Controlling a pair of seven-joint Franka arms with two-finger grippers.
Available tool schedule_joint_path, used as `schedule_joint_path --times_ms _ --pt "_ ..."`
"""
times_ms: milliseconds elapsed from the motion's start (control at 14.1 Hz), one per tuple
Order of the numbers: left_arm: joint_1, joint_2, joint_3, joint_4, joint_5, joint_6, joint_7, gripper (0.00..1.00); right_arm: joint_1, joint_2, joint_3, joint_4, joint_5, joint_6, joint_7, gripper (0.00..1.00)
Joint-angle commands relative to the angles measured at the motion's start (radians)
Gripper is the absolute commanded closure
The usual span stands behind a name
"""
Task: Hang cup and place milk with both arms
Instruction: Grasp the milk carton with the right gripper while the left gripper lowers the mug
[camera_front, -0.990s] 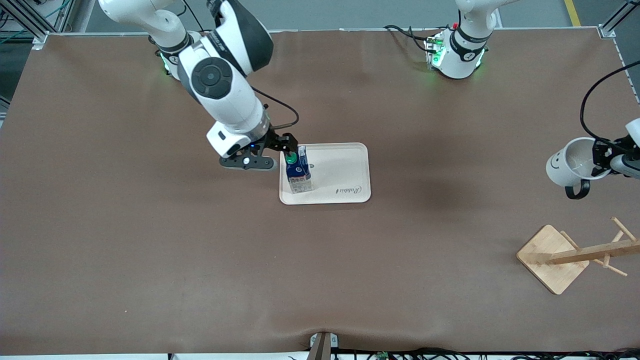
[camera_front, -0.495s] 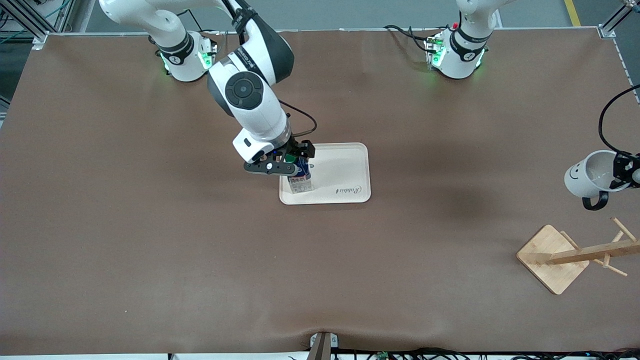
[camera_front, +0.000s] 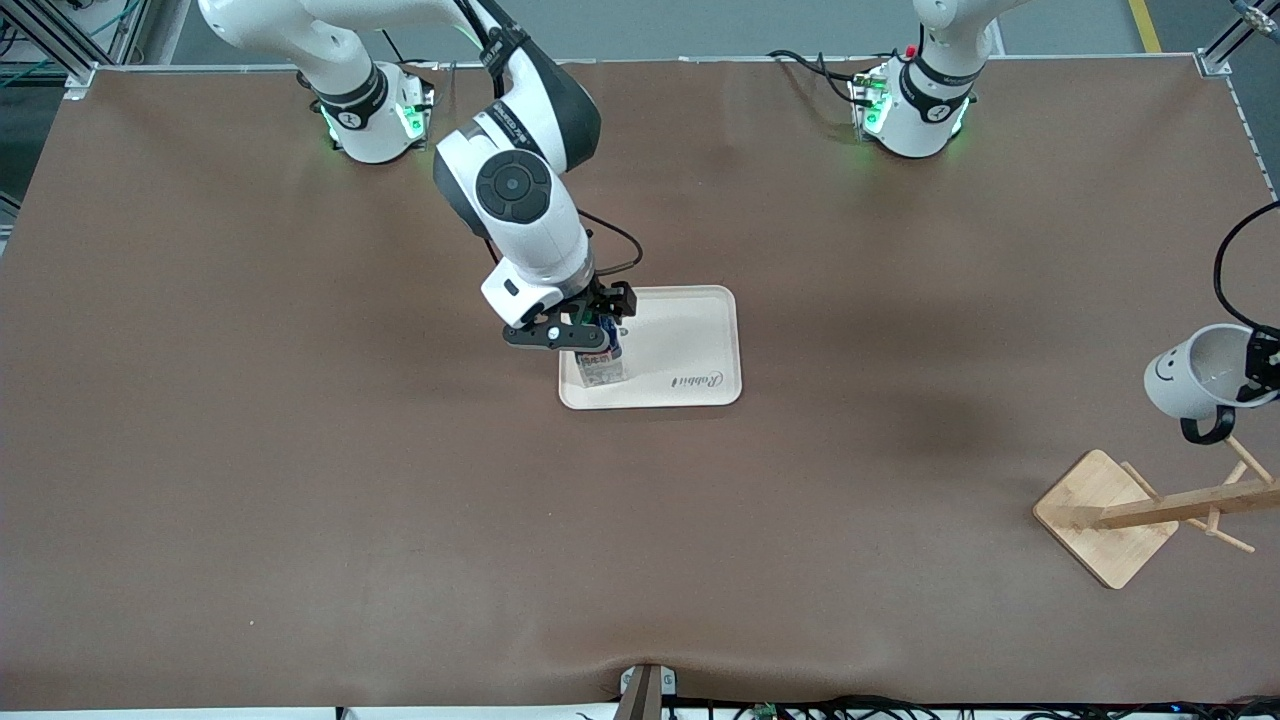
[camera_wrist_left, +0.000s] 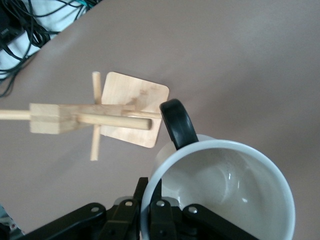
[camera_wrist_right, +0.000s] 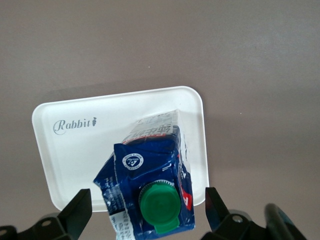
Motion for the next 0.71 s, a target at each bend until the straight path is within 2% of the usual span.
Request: schedule_joint_path --times_ms 0,354,424,495,566,636 --pt "0.010 0.035 -0.007 0.060 -0.026 0.006 0.028 1.00 0.024 0.022 -0.013 0.020 -0.024 -0.001 0.023 0.00" --pt "0.036 0.058 -0.007 0.068 -0.035 0.021 0.030 1.00 0.036 0.049 -0.013 0.020 -0.038 0.012 0.062 0.00" --pt "0.037 0.063 -0.009 0.069 -0.035 0.021 0.030 1.00 0.035 0.054 -0.013 0.020 -0.047 0.013 0.060 0.30" --pt "0.037 0.065 -0.007 0.077 -0.035 0.021 0.030 1.00 0.035 0.055 -0.013 0.020 -0.050 0.013 0.060 0.65" --pt "0.040 0.074 -0.007 0.089 -0.035 0.021 0.028 1.00 0.033 0.055 -0.011 0.021 -0.050 0.010 0.060 0.86" --pt "0.040 0.084 -0.007 0.097 -0.035 0.021 0.028 1.00 0.032 0.055 -0.013 0.021 -0.050 0.007 0.062 1.00"
